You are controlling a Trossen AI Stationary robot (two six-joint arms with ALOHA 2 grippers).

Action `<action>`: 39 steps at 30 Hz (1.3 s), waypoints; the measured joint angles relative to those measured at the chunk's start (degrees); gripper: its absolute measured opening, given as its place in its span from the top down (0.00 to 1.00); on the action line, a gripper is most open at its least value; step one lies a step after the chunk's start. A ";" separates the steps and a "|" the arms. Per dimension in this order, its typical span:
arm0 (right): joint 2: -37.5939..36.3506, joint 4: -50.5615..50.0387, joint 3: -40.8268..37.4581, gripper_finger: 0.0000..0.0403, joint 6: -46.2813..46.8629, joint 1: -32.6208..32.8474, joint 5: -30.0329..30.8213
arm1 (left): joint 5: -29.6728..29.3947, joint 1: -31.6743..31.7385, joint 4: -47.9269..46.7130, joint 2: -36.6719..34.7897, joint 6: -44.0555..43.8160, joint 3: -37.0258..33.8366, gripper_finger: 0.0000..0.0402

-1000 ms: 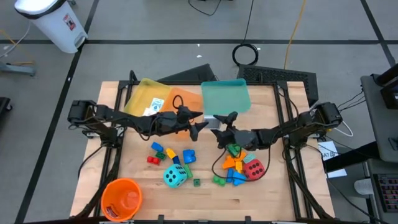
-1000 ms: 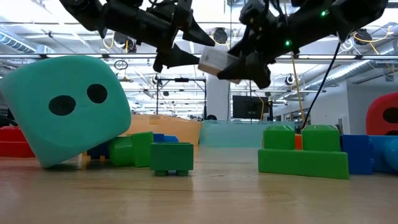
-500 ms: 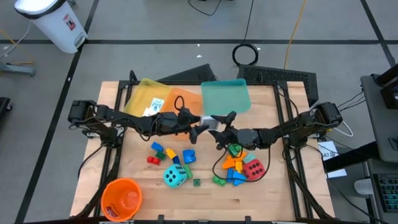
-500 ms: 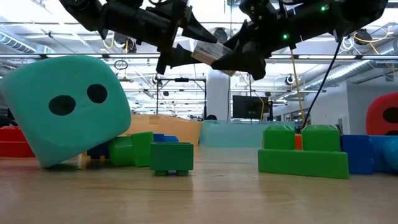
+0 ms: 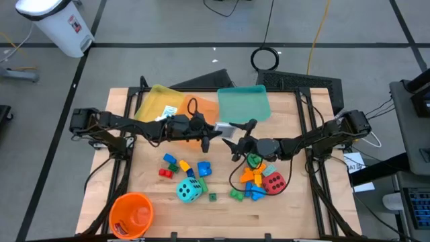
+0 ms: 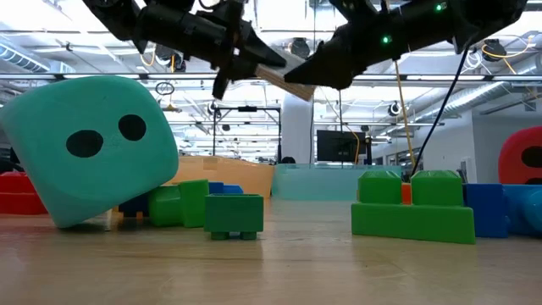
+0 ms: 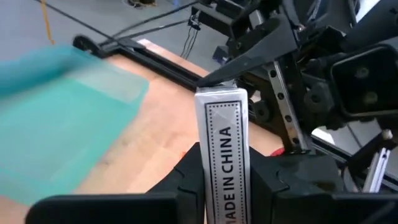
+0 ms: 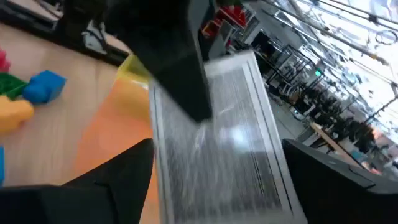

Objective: Pick & Place Toys
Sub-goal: Put the gray deck of cards into the yellow bin

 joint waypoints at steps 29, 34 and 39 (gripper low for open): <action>-19.12 -10.10 -9.40 0.30 12.47 -2.79 -4.47 | -43.40 4.74 -22.88 -46.82 -6.59 -38.87 0.84; -19.09 -9.97 -9.42 0.30 13.75 -3.62 -6.44 | -43.30 8.45 -23.11 -46.73 -7.92 -41.42 0.84; -19.10 -10.52 -9.42 0.30 13.90 -3.77 -6.51 | -43.17 10.82 -22.88 -46.77 -7.88 -41.49 0.73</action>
